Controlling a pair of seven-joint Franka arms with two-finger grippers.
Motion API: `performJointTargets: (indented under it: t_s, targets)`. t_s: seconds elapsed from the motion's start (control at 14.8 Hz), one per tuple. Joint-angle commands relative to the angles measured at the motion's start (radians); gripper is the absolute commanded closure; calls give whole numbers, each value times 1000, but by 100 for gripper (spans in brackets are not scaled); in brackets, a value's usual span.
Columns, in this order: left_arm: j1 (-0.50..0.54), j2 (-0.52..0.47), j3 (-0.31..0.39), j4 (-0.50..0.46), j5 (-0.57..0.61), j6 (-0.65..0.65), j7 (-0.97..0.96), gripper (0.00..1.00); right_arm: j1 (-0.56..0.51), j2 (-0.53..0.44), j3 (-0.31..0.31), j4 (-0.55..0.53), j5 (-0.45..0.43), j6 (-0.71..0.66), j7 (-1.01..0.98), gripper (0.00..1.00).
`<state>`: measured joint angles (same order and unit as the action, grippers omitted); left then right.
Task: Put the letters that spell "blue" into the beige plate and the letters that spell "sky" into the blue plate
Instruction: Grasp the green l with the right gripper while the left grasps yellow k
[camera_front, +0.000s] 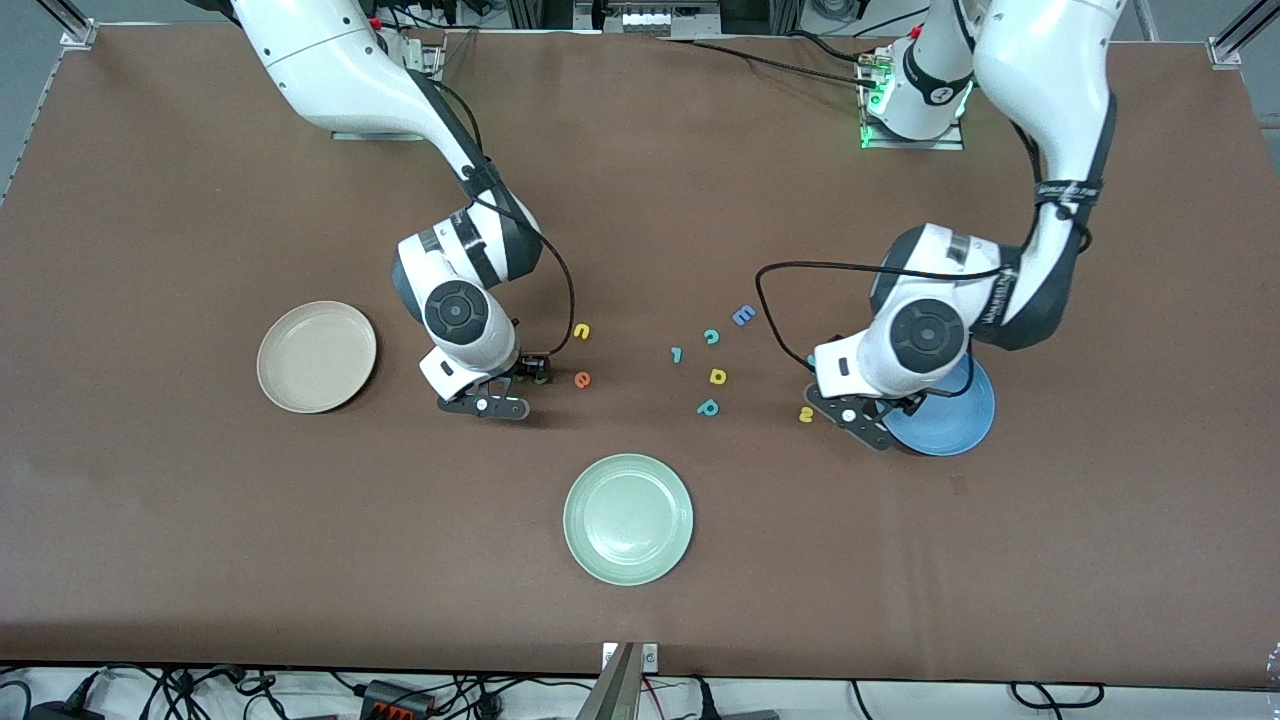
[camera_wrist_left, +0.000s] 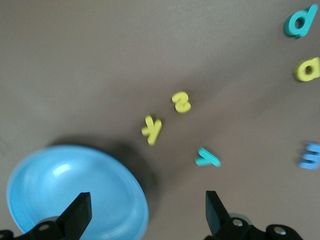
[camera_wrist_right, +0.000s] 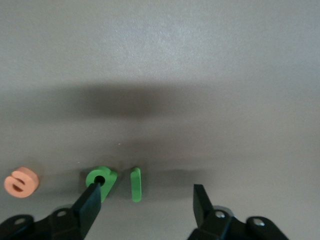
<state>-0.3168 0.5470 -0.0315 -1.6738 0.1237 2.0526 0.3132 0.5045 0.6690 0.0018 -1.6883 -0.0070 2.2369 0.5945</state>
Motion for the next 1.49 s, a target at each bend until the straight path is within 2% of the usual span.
performJointTargets:
  t_s: [0.0,0.2,0.41,0.47,0.54,0.75,1.42]
  targets:
    - [2,23,10,-37,33,92,173,0,11,14,-5,2,9,17,19,23]
    - [7,45,10,-37,33,118,243,0,12,15,-5,-8,7,4,13,44]
    - [30,67,10,-58,33,216,384,0,8,15,-5,-8,7,-26,10,61]
    - [36,73,10,-66,33,246,433,22,9,15,-5,-8,7,-26,13,61]
    - [41,89,9,-67,33,259,451,39,11,14,-5,-7,7,-25,14,61]
    - [38,103,9,-63,34,276,469,45,11,14,-5,-4,7,-14,14,61]
    - [16,131,-2,-69,31,268,531,45,16,27,-5,-2,7,-3,4,63]
